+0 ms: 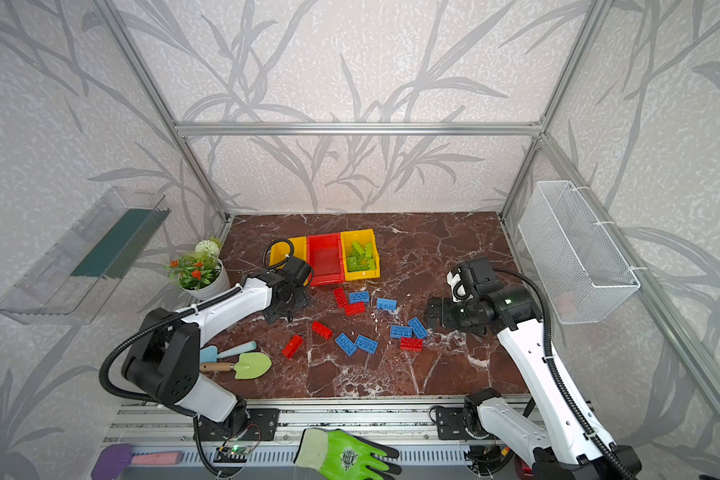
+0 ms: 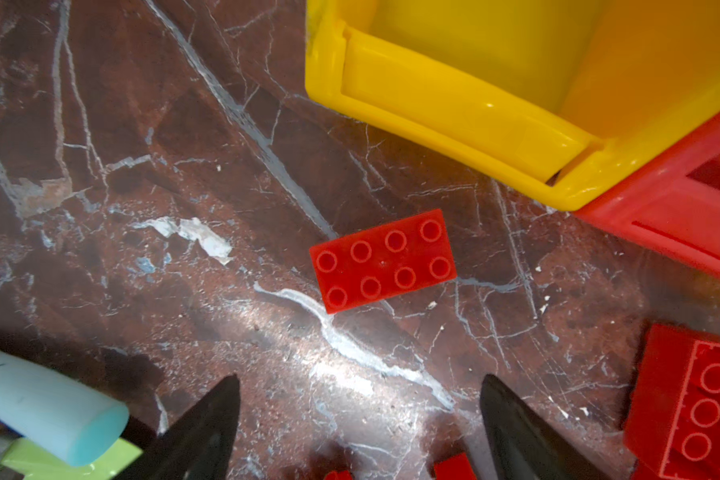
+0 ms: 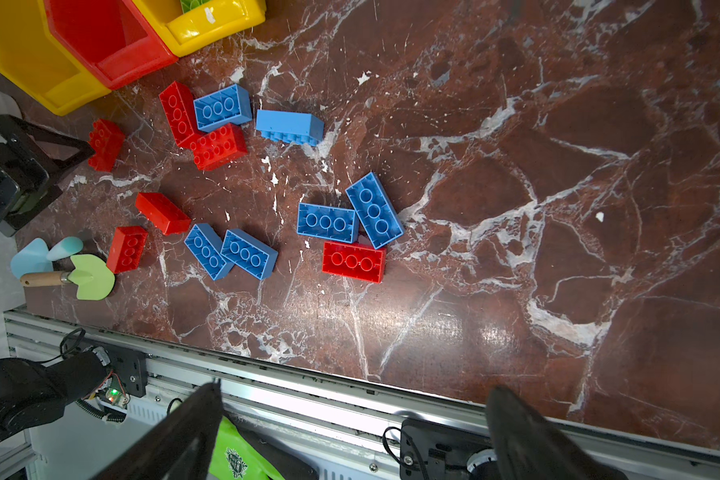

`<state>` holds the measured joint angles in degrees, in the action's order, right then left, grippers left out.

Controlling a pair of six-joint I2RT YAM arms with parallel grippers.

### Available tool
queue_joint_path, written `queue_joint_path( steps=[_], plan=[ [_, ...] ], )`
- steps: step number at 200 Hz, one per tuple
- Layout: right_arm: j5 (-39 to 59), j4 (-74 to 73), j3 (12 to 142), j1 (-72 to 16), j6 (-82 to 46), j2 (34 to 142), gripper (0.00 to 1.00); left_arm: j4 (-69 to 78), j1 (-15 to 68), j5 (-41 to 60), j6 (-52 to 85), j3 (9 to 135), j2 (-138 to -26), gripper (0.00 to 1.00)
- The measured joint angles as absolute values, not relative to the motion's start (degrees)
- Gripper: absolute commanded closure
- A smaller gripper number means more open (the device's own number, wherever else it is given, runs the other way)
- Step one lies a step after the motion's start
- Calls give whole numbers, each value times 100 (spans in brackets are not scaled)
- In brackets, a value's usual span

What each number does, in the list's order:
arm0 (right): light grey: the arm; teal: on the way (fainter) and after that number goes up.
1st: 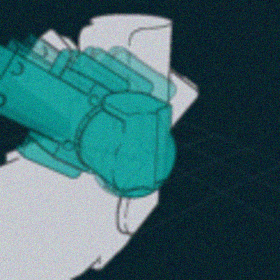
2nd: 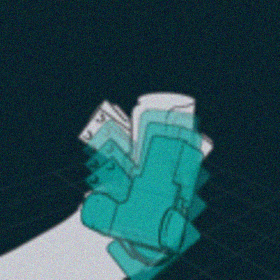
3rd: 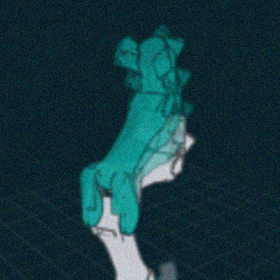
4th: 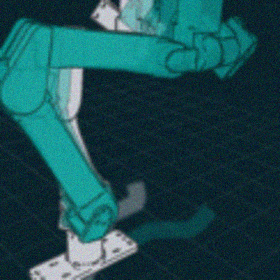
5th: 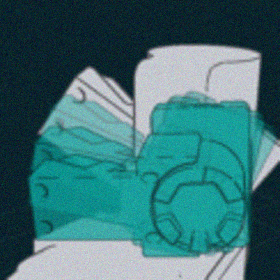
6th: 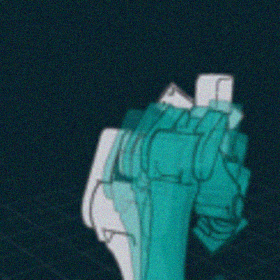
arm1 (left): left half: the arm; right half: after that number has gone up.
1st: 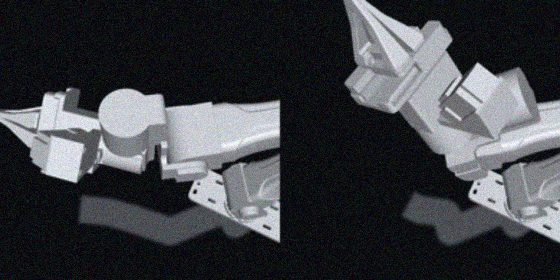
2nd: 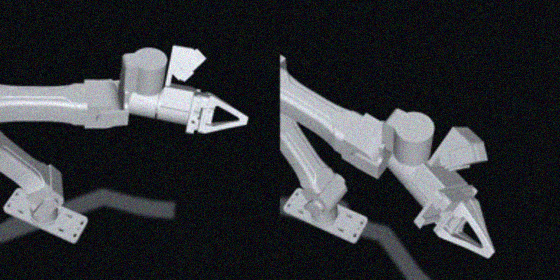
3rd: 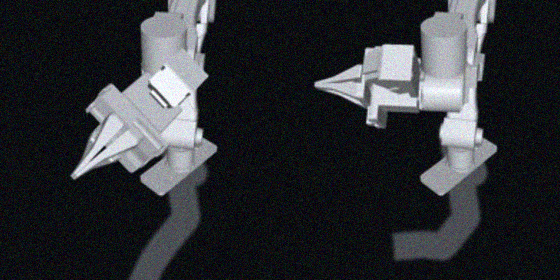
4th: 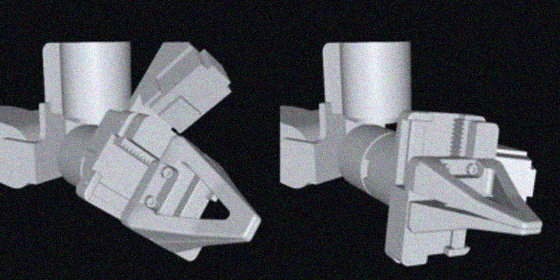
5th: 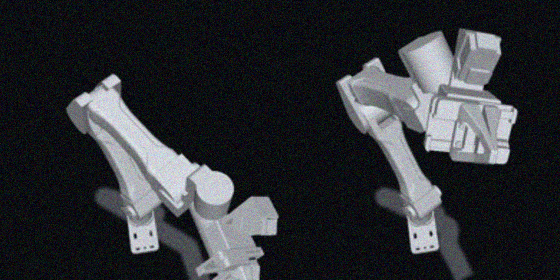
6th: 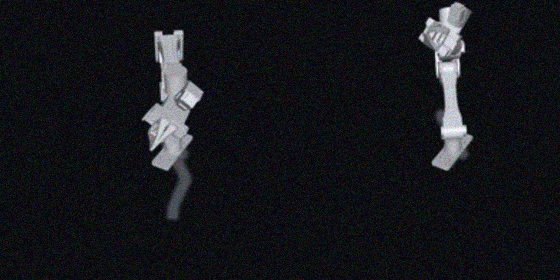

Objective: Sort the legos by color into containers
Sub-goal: 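Move the left gripper back toward the red bricks near the bins, then lower the left gripper onto a red brick and grasp it, then carry the red brick with the left gripper and drop it into the yellow bin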

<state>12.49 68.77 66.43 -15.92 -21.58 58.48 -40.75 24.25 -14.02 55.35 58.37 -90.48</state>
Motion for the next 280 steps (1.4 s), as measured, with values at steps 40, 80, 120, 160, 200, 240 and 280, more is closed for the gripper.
queue_joint_path(
  steps=[40,80,120,160,200,240,280],
  plan=[
    [1249,6783,6761,-1597,-2158,6066,1,-3874,2272,-1243,5555,5889,-9264,10],
    [1249,6700,6895,-1599,-2156,6281,1,-3747,2093,-1120,5570,5889,-9430,10],
    [1249,6643,7048,-1625,-2154,6547,1,-3588,1896,-884,5568,5889,-9653,11],
    [1249,6576,7238,-1658,-2139,6799,1,-3487,1831,-779,5553,5959,-9929,12],
    [1243,6558,7411,-1710,-2134,7028,1,-3358,1761,-703,5531,6071,-10119,13],
    [1212,6541,7605,-1780,-2132,7279,1,-3288,1649,-670,5505,6132,-10215,18],
    [1201,6488,7769,-1844,-2130,7505,1,-3282,1605,-624,5518,6169,-10243,34]
  ],
)
